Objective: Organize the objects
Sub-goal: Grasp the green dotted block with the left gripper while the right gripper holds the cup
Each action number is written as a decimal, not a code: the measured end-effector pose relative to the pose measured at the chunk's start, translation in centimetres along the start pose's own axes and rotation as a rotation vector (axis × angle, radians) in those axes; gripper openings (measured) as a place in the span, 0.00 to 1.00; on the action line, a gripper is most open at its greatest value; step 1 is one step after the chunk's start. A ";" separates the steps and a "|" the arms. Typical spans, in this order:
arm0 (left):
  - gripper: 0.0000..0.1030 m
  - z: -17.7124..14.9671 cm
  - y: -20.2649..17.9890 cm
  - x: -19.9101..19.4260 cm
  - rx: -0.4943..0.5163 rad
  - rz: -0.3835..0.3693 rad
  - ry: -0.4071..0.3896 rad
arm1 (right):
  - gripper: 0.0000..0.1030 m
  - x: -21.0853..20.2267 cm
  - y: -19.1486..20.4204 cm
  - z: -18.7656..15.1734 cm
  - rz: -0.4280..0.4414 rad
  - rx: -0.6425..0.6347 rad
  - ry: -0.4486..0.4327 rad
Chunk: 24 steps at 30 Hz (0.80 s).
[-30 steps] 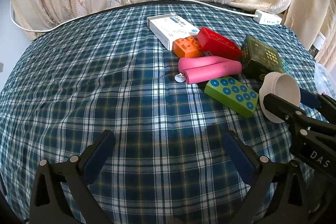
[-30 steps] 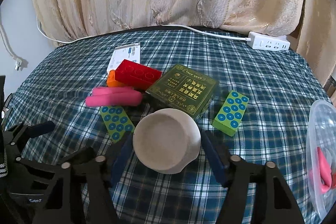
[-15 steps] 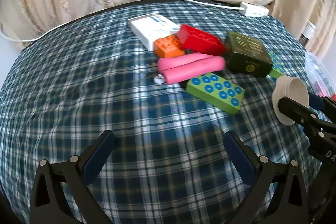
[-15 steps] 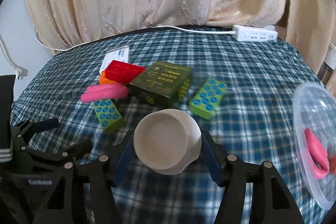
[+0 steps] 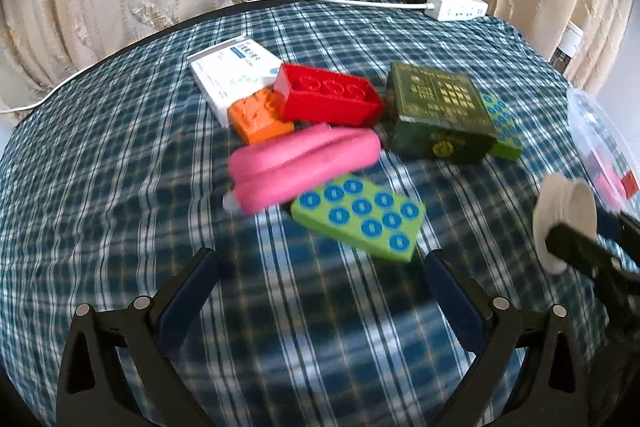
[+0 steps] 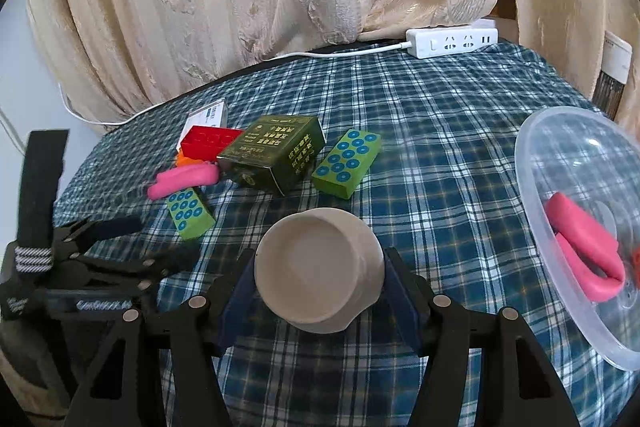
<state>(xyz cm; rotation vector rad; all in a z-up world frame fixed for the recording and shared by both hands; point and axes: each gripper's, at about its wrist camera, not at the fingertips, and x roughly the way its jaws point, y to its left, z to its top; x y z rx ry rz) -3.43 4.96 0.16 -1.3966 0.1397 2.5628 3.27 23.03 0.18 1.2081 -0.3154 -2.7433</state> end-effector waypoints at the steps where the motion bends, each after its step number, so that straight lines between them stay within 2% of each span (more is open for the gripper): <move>1: 0.99 0.3 0.0 0.2 -0.001 0.001 -0.002 | 0.63 0.0 0.0 0.0 0.004 0.003 0.003; 7: 0.99 1.1 -0.6 0.8 0.020 -0.011 -0.012 | 0.63 0.3 -0.1 -0.1 0.023 0.009 0.019; 12: 0.90 1.3 -1.0 0.7 0.038 -0.026 -0.031 | 0.63 0.4 0.0 -0.1 0.024 0.005 0.030; 19: 0.67 1.3 -1.0 0.2 0.054 -0.046 -0.067 | 0.63 0.4 0.0 -0.2 0.023 0.004 0.030; 24: 0.66 0.9 -1.1 -0.1 0.062 -0.052 -0.069 | 0.63 0.4 -0.1 -0.2 0.024 0.004 0.030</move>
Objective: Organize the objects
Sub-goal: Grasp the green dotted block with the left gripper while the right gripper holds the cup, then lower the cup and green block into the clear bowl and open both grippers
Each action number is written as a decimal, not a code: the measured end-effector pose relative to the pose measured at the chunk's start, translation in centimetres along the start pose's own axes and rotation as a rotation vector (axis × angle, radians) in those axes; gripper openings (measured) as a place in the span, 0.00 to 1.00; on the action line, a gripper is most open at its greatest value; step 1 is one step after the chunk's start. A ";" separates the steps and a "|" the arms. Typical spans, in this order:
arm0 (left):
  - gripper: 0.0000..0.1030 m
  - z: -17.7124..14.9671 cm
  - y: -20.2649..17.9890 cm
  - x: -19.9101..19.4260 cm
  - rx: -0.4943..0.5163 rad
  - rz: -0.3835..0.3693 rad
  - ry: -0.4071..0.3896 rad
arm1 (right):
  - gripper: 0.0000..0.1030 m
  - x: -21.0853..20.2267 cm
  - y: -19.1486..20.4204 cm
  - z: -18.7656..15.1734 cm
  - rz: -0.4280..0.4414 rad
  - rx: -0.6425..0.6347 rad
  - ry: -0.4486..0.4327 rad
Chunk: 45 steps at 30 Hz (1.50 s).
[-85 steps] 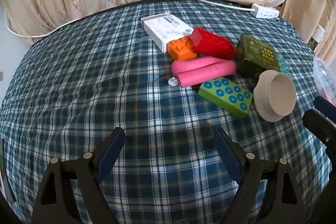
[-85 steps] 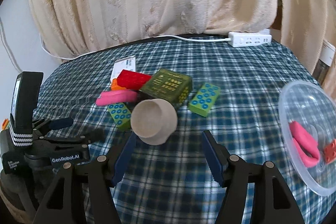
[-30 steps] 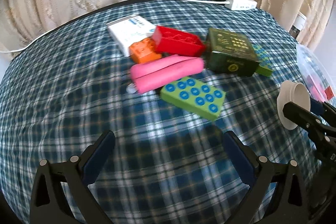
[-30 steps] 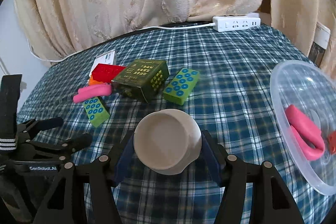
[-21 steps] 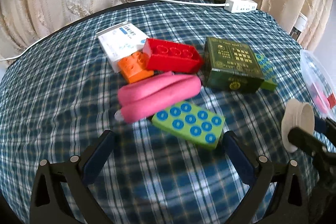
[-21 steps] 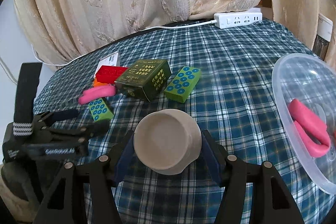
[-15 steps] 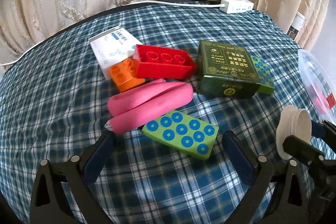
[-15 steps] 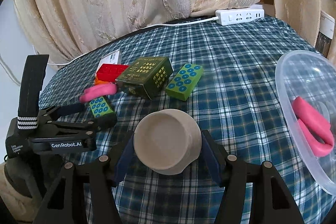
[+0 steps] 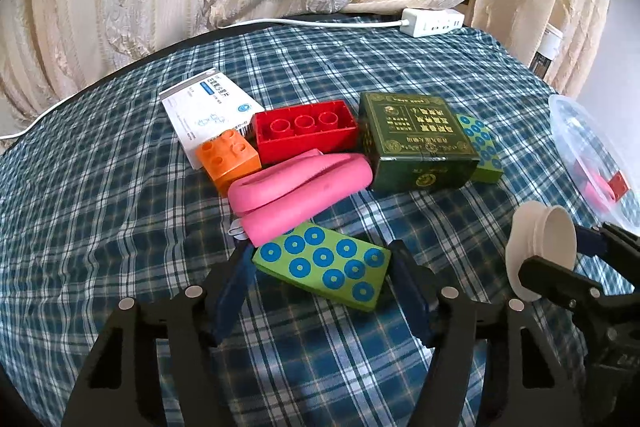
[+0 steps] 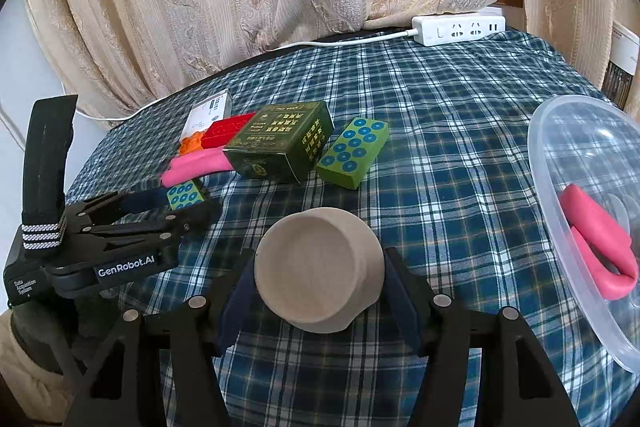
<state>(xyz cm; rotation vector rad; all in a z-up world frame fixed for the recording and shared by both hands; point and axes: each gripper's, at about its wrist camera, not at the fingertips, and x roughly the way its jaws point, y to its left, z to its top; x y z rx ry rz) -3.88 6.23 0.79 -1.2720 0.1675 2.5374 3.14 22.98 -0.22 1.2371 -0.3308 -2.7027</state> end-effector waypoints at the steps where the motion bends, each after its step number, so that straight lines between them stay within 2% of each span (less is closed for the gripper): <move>1: 0.66 -0.2 -0.1 -0.1 0.002 0.001 0.001 | 0.63 0.0 0.0 0.0 0.000 0.000 0.000; 16: 0.66 -2.1 -0.8 -2.6 -0.043 -0.038 0.000 | 0.63 -0.2 -0.3 0.1 0.004 0.011 -0.010; 31: 0.66 -1.6 -3.2 -4.6 0.001 -0.053 -0.028 | 0.63 -1.8 -0.9 -0.2 0.027 0.035 -0.073; 35: 0.66 -1.2 -4.3 -4.6 0.023 -0.059 -0.030 | 0.63 -2.6 -2.1 -0.4 0.056 0.087 -0.067; 45: 0.66 0.3 -8.2 -4.6 0.099 -0.092 -0.038 | 0.63 -8.0 -6.6 -0.1 -0.028 0.177 -0.195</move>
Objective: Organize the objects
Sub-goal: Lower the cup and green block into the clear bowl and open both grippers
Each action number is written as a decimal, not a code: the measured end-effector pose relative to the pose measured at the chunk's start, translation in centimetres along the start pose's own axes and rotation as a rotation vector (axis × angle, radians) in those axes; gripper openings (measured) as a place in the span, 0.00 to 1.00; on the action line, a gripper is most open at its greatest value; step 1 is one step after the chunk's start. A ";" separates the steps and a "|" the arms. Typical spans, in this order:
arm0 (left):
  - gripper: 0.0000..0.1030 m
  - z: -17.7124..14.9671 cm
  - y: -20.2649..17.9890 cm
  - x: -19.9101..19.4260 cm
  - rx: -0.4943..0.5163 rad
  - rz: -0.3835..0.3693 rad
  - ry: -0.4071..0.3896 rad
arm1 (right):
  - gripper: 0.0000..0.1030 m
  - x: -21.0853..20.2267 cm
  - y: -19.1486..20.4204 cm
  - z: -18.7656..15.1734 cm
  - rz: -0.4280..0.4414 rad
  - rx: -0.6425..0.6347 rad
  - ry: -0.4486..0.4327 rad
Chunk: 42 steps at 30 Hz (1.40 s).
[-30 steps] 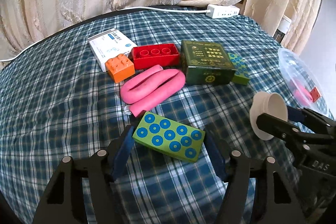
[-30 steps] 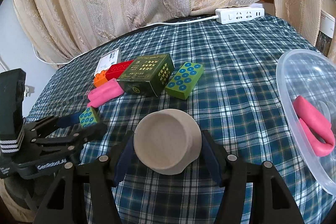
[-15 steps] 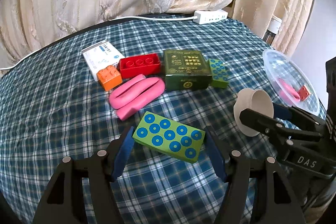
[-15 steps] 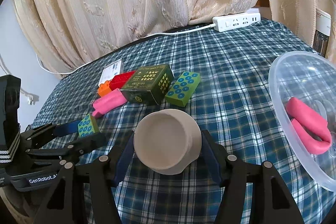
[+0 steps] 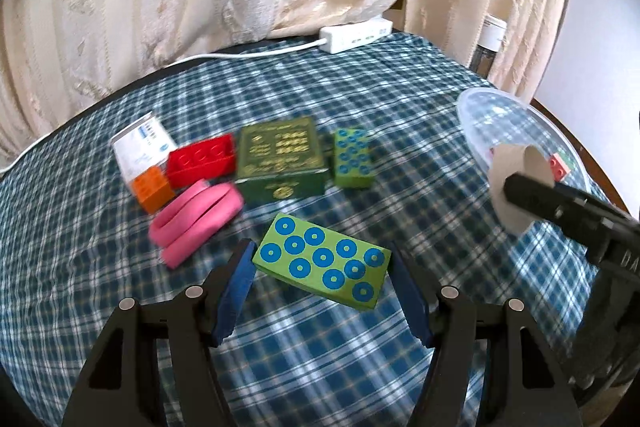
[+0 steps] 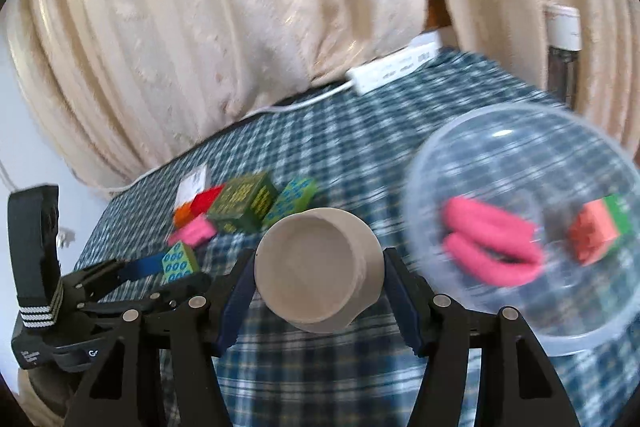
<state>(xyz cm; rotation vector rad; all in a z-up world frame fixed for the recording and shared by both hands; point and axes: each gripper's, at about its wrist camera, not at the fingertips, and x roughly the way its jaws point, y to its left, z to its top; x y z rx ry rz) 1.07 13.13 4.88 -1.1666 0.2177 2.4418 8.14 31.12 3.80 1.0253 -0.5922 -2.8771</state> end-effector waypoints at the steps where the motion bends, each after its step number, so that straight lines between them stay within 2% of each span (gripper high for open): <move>1: 0.66 0.2 -0.3 0.1 0.005 -0.003 0.000 | 0.63 -0.4 -0.6 0.2 -0.016 0.009 -0.012; 11: 0.66 2.0 -4.3 0.8 0.087 -0.034 0.002 | 0.63 -2.5 -6.6 3.5 -0.159 0.068 -0.103; 19: 0.66 4.1 -7.4 1.7 0.138 -0.049 0.003 | 0.63 -2.4 -11.4 6.4 -0.233 0.108 -0.126; 25: 0.66 6.4 -10.3 2.3 0.182 -0.072 -0.019 | 0.64 -2.4 -14.3 7.9 -0.239 0.157 -0.140; 28: 0.66 7.6 -11.9 2.8 0.204 -0.087 -0.028 | 0.72 -2.8 -14.9 7.8 -0.236 0.161 -0.151; 30: 0.66 8.3 -12.9 3.5 0.218 -0.098 -0.028 | 0.74 -3.1 -15.2 7.6 -0.243 0.159 -0.159; 42: 0.67 11.2 -17.1 8.4 0.234 -0.170 0.039 | 0.74 -5.3 -17.3 6.4 -0.247 0.212 -0.203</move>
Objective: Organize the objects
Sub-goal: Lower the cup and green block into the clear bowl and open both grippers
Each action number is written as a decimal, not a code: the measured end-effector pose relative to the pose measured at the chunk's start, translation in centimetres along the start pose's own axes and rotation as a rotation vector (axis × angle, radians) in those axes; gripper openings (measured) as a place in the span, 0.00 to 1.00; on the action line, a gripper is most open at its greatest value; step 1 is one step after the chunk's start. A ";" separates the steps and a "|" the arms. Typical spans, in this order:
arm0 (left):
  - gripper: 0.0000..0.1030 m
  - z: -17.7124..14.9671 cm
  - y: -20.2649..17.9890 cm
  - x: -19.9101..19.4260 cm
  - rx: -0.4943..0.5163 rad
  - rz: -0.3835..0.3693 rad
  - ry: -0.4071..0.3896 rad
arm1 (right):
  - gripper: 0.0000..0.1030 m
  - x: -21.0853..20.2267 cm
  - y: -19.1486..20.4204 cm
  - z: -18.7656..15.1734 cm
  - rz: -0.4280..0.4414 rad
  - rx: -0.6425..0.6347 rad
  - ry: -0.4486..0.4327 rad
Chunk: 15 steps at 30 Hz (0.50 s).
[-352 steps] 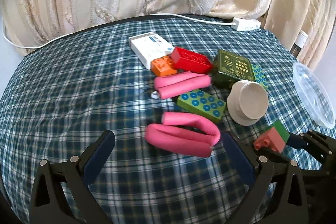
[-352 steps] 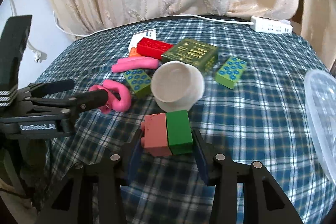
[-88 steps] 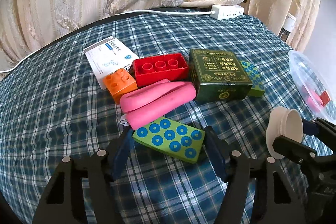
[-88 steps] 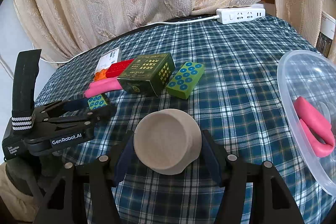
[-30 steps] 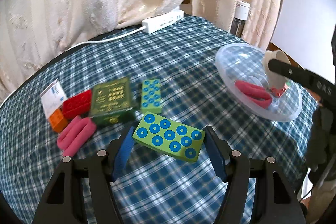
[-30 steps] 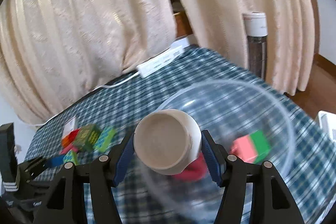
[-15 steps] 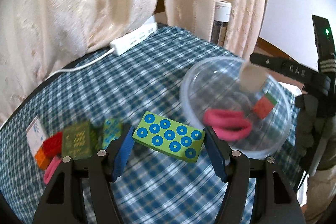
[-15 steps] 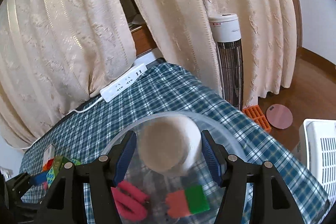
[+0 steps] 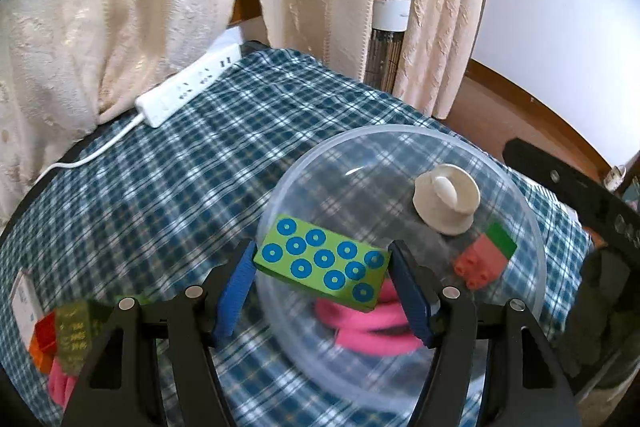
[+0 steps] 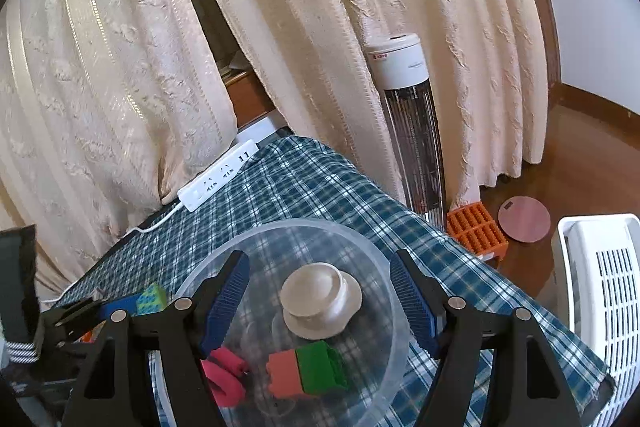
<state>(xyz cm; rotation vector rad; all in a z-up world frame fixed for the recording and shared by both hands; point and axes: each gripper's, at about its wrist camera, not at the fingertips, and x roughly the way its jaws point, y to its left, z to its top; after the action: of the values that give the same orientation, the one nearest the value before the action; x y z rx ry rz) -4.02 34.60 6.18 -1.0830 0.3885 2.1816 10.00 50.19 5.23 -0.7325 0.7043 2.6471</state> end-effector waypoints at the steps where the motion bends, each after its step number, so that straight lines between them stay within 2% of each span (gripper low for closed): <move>1: 0.68 0.2 -0.1 0.3 -0.002 -0.007 0.007 | 0.74 0.0 0.0 0.0 0.001 -0.001 0.000; 4: 0.75 0.7 0.0 1.2 -0.020 -0.033 0.032 | 0.74 0.1 0.2 -0.2 0.010 -0.005 0.009; 15: 0.75 -0.5 2.3 -0.1 -0.084 -0.006 0.009 | 0.74 0.5 2.1 -0.9 0.031 -0.015 0.030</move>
<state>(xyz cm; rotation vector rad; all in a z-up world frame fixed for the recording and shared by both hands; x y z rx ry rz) -5.28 32.62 5.90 -1.1381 0.2996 2.2058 9.10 48.04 5.08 -0.7730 0.7095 2.6774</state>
